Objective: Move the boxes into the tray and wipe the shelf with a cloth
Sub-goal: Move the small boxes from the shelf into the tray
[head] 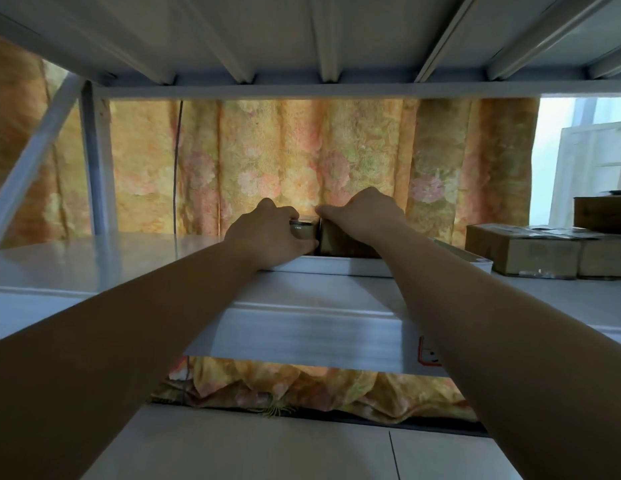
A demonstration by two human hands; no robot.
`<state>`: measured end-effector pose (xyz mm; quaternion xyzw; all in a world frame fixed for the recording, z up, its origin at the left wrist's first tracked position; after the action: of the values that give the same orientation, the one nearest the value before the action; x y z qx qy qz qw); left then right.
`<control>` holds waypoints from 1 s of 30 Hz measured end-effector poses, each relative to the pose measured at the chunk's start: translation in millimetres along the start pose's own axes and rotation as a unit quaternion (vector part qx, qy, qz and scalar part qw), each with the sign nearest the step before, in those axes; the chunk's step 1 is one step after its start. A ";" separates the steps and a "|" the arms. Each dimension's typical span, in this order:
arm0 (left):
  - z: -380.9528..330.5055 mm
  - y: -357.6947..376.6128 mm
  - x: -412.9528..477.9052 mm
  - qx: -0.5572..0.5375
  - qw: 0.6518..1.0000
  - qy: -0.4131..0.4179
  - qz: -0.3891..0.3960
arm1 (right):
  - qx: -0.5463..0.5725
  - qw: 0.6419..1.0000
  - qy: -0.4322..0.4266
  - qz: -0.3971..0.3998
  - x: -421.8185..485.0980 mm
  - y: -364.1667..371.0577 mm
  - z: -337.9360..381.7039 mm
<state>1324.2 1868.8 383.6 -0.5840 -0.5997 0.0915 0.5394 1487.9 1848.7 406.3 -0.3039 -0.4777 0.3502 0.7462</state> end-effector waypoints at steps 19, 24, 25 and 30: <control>1.9 1.7 3.2 -0.035 0.999 -0.016 0.016 | -0.058 0.997 -0.036 0.039 -4.5 4.9 6.1; 0.3 1.9 2.7 -0.037 0.999 -0.018 0.016 | -0.076 0.996 -0.033 0.040 -6.5 4.2 6.5; -0.1 1.6 2.8 -0.038 0.999 -0.018 0.016 | -0.083 0.995 -0.032 0.042 -6.7 4.4 6.7; -0.3 2.1 1.4 -0.042 0.999 -0.019 0.014 | -0.114 0.990 -0.042 0.065 -6.2 5.9 8.0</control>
<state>1326.1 1870.4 382.9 -0.6123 -0.6049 0.0844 0.5020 1477.2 1848.0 401.4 -0.4029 -0.5248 0.3536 0.6612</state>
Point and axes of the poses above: each hand's wrist, its own x-axis towards the middle knuckle, its own y-axis out of the palm, z = x × y, the point moved 3 cm from there along x, towards the middle knuckle, and after that the axes turned 13 degrees about -x, right-handed, at the moved point
